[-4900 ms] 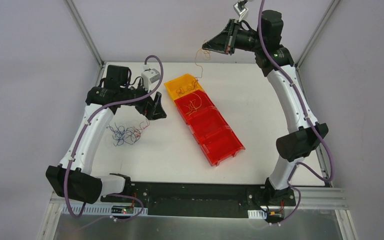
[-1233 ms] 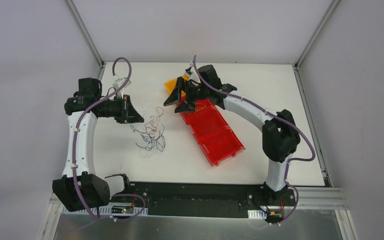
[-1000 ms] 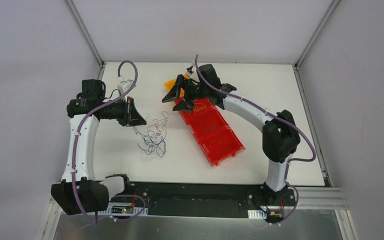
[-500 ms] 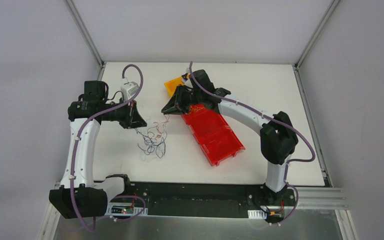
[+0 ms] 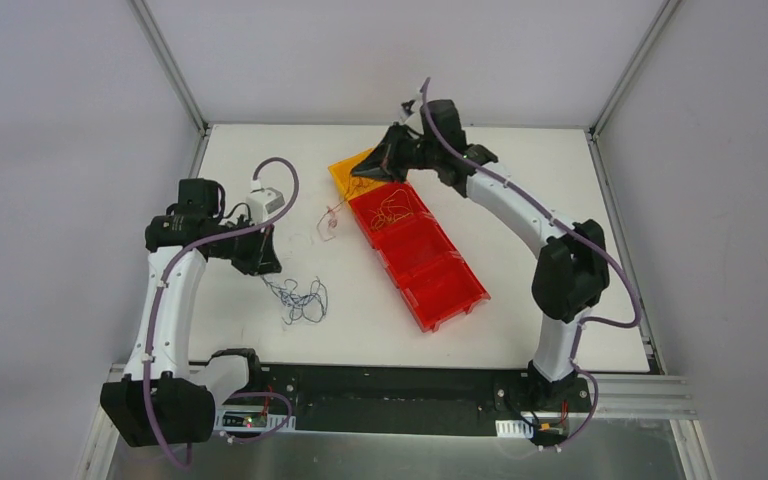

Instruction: Untangle the cables

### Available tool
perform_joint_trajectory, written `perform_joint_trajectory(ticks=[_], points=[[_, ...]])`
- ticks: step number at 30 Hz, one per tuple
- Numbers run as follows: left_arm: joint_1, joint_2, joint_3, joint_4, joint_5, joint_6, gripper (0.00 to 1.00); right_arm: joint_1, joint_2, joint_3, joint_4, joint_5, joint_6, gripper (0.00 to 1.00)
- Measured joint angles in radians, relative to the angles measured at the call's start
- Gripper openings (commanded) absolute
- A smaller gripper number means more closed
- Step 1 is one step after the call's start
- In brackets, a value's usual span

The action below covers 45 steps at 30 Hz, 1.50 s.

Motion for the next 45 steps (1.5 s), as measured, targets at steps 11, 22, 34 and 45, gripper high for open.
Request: perform_joint_trajectory(ticks=[11,22,34,45], points=[[0.002,0.058,-0.185,-0.013,-0.248,0.149,0.00,-0.281,-0.071,0.198,0.079,-0.004,0.038,0.00],[0.002,0.108,-0.128,-0.011,-0.219,0.111,0.00,-0.307,-0.001,0.262,0.177,0.011,0.061,0.00],[0.002,0.107,-0.073,-0.008,-0.104,0.006,0.00,-0.243,0.353,0.311,0.188,0.048,-0.014,0.00],[0.002,0.100,-0.045,-0.005,-0.076,-0.084,0.00,-0.145,0.421,0.332,0.114,0.060,-0.166,0.85]])
